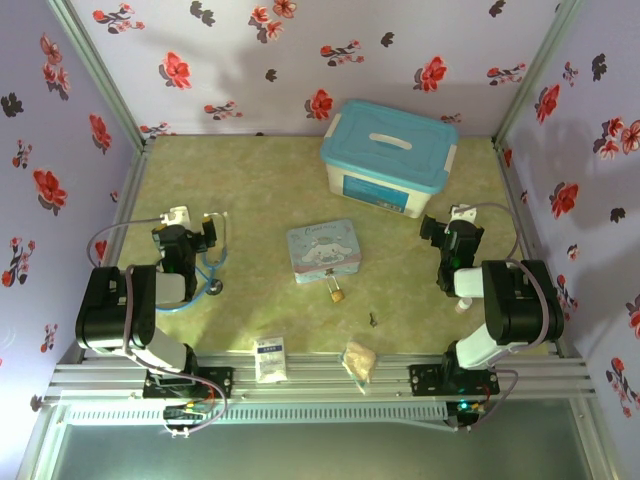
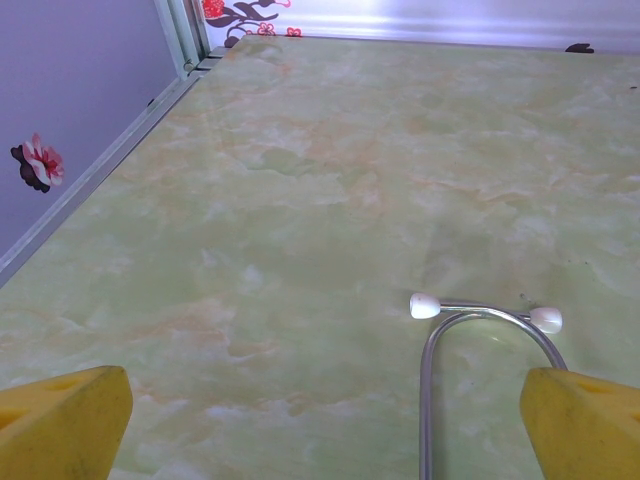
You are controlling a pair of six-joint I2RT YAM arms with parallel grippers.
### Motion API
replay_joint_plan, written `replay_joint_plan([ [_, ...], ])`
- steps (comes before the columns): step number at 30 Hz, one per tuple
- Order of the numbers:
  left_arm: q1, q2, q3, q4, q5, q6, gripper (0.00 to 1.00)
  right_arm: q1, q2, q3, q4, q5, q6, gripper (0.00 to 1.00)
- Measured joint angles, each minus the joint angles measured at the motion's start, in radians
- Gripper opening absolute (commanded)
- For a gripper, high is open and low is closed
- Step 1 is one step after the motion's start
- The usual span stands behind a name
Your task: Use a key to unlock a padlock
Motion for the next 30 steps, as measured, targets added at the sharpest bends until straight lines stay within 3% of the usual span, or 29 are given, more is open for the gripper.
replay_joint_plan([
  [19, 0.000, -0.014, -0.022, 0.032, 0.000, 0.000, 1.00, 0.000, -0.019, 0.000, -0.011, -0.007, -0.001, 0.99],
  [26, -0.002, -0.203, -0.027, -0.059, -0.009, -0.001, 1.00, 0.002, -0.179, -0.016, -0.088, -0.015, -0.006, 0.99],
  [30, -0.003, -0.430, -0.026, -0.205, -0.018, -0.098, 1.00, 0.002, -0.349, 0.036, -0.323, 0.044, 0.116, 0.99],
])
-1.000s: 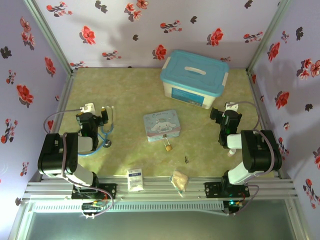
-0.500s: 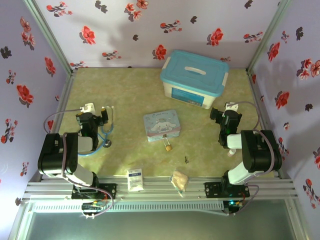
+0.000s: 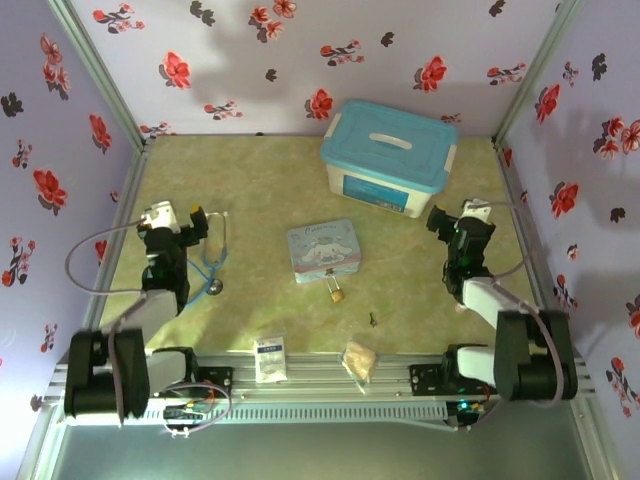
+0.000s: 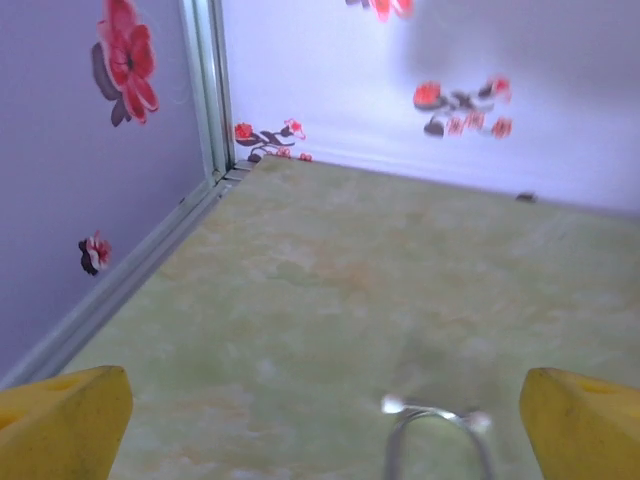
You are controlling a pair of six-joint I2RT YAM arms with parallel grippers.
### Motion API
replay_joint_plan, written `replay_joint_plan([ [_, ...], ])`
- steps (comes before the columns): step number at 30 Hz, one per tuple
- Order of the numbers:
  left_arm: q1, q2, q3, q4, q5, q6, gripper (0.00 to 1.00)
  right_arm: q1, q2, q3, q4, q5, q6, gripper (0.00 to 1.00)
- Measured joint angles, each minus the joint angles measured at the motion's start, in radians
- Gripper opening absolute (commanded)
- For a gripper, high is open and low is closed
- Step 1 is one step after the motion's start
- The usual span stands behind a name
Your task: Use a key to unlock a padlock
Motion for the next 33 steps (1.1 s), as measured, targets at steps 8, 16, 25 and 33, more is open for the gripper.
replay_joint_plan([
  [8, -0.002, -0.189, 0.011, -0.212, 0.206, -0.308, 1.00, -0.042, -0.223, 0.171, -0.441, -0.213, 0.226, 0.99],
  [16, -0.204, -0.212, 0.099, -0.480, 0.352, -0.465, 1.00, 0.132, -0.209, 0.228, -0.806, -0.378, 0.291, 0.95],
  [25, -0.557, -0.221, 0.108, -0.574, 0.331, -0.580, 1.00, 0.473, -0.220, 0.179, -1.011, -0.325, 0.371, 0.84],
  [33, -0.763, -0.215, 0.101, -0.603, 0.310, -0.650, 1.00, 0.712, -0.185, 0.155, -1.110, -0.249, 0.443, 0.76],
])
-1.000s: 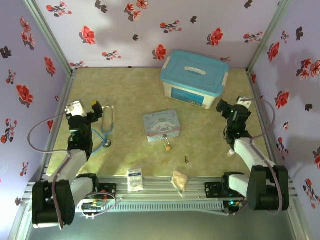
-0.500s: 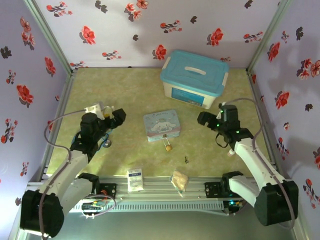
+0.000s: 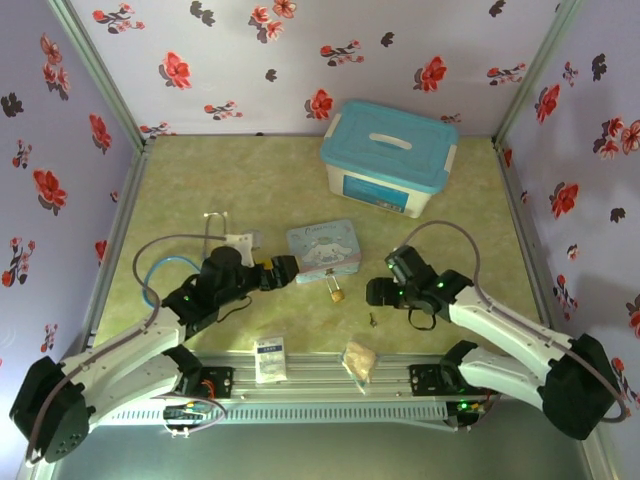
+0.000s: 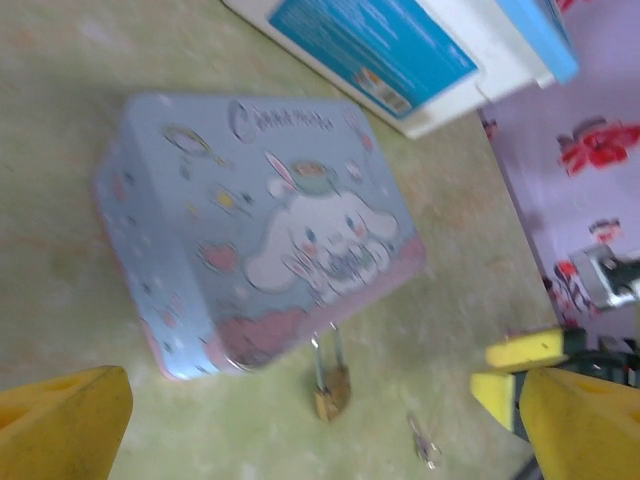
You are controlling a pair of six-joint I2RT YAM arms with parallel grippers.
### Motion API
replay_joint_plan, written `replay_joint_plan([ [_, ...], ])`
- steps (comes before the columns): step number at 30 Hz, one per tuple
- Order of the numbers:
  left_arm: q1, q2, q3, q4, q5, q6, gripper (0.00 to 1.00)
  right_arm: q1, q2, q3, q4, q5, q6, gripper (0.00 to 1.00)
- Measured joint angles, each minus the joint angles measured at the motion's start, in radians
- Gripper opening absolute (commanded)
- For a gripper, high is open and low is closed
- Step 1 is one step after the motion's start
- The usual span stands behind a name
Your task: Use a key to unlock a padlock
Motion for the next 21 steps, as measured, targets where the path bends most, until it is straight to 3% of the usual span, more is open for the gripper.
replay_joint_plan([
  [5, -0.123, 0.051, 0.000, 0.048, 0.000, -0.038, 1.00, 0.130, 0.090, -0.006, -0.001, 0.024, 0.040, 0.62],
  [11, -0.217, 0.132, 0.000, 0.114, -0.029, -0.073, 1.00, 0.214, 0.182, -0.015, 0.026, 0.050, 0.093, 0.52],
  [21, -0.261, 0.185, 0.000, 0.164, -0.069, -0.097, 1.00, 0.262, 0.236, -0.027, 0.053, 0.101, 0.142, 0.36],
])
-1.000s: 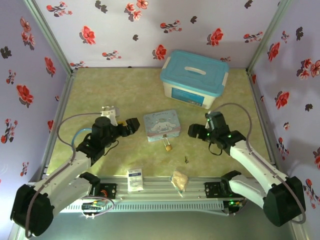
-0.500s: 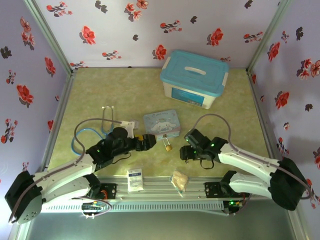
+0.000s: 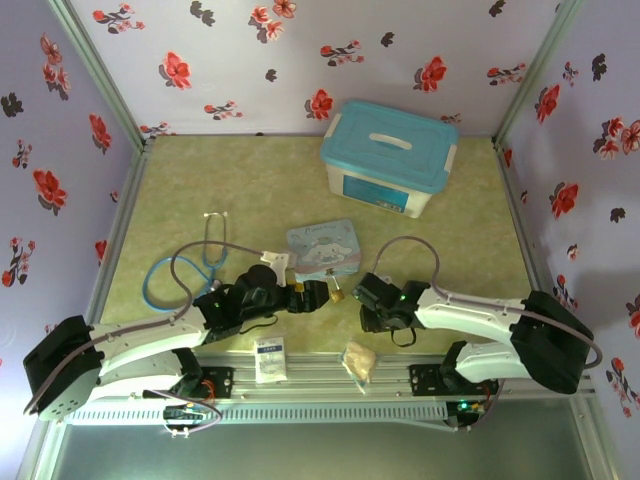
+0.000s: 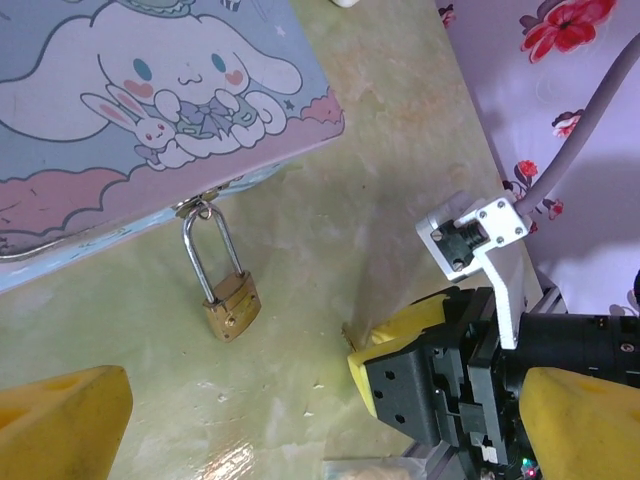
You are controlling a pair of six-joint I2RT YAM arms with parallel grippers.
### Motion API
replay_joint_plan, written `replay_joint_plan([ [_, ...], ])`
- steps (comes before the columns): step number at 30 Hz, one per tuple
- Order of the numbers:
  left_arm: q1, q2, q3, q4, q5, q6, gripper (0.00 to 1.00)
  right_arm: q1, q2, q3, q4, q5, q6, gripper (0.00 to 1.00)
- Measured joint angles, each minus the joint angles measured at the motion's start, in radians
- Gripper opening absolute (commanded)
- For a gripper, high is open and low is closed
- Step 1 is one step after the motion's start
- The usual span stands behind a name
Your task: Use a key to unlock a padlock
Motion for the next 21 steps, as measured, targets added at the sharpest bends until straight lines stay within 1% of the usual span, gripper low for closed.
replay_joint_plan([
  [5, 0.000, 0.005, 0.000, 0.019, -0.007, -0.003, 1.00, 0.031, 0.011, -0.002, -0.007, 0.051, 0.018, 0.29],
  [11, 0.000, 0.023, 0.000, 0.043, -0.011, -0.014, 1.00, 0.062, 0.016, -0.002, -0.010, 0.087, 0.032, 0.24],
  [15, 0.000, 0.040, 0.000, 0.056, -0.013, -0.025, 1.00, 0.071, 0.019, -0.002, -0.008, 0.095, 0.045, 0.23],
  [21, 0.000, 0.055, 0.000, 0.080, -0.018, -0.029, 1.00, 0.079, 0.020, -0.002, -0.007, 0.100, 0.064, 0.29],
])
